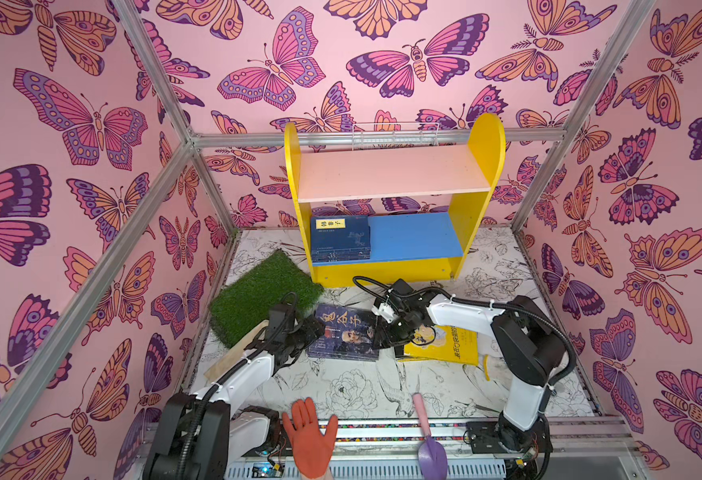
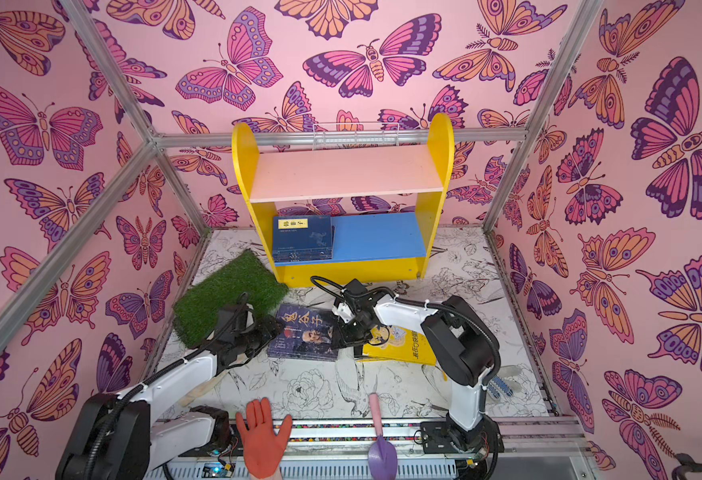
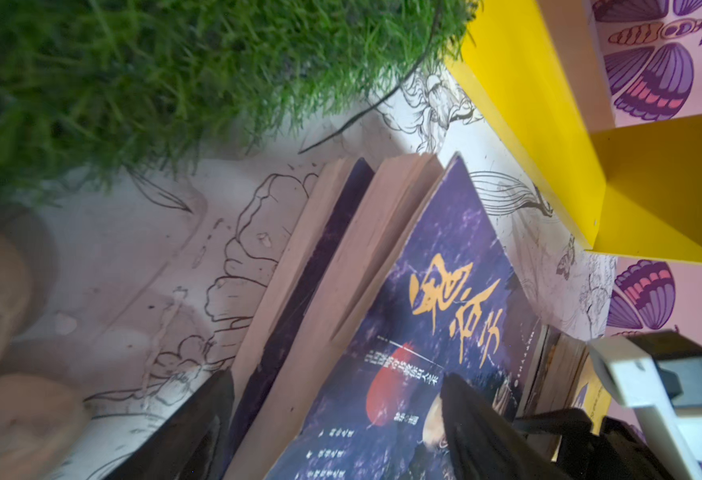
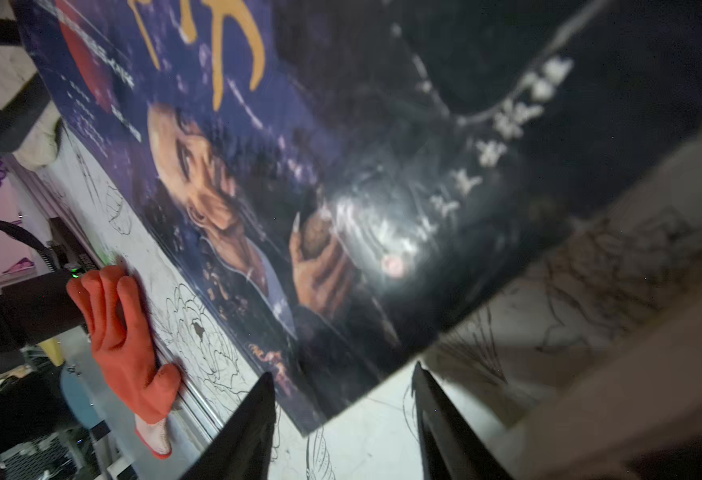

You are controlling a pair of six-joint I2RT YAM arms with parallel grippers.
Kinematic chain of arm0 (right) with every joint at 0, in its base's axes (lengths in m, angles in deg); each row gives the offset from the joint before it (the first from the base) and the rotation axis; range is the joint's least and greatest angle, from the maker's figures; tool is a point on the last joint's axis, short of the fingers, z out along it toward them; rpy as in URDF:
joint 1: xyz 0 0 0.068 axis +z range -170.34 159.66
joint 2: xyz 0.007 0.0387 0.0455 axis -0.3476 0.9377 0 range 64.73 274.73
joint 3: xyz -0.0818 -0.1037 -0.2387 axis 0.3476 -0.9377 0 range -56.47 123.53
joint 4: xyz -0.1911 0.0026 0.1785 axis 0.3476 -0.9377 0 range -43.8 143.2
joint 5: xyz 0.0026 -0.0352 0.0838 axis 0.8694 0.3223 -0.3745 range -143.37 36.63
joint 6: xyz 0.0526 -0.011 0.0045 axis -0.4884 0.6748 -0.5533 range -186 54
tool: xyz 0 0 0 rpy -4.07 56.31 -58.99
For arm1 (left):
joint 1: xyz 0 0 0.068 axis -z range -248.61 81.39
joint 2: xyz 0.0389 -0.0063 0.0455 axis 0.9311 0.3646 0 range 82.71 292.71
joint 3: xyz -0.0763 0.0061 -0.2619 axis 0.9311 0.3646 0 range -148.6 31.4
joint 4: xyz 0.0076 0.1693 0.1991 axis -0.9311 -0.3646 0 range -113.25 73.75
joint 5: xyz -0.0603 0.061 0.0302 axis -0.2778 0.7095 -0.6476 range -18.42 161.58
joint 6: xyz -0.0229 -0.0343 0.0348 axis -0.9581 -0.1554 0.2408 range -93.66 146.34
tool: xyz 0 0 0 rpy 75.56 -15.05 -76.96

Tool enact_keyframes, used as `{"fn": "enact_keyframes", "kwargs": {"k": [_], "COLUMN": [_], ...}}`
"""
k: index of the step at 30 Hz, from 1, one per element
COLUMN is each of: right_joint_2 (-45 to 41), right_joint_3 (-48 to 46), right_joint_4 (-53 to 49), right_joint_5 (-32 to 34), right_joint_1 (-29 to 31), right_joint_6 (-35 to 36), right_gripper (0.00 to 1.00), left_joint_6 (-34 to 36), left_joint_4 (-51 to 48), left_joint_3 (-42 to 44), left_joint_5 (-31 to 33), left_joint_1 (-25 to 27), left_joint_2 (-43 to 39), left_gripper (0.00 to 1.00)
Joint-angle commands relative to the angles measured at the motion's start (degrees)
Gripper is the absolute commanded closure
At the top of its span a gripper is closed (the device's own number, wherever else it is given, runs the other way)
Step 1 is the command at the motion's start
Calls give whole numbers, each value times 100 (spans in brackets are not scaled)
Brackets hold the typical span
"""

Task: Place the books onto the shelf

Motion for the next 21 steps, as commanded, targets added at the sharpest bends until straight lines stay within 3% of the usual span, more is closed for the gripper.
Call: {"fn": "enact_keyframes", "kwargs": {"k": [1, 5, 10, 21], "right_joint_2": [188, 160, -110, -694], "right_joint_3": [151, 214, 275, 548], "right_joint_4": [-66, 191, 555, 476], "right_joint_5": [-288, -605, -995, -877], "right_joint_1": [-126, -160, -219, -219], "right_joint_6": [-54, -119, -269, -450], "right_gripper": [47, 49, 51, 55], "left_joint_6": [239, 381, 523, 564], "left_joint_4": [-215, -245, -329, -468], "left_joint_3": [-139, -237, -385, -478], "left_joint_5": [-94, -154, -252, -209], "left_joint_1": [57, 118, 177, 236], "left_joint_2": [132, 249, 473, 435], "left_gripper": [30, 47, 57, 55]}}
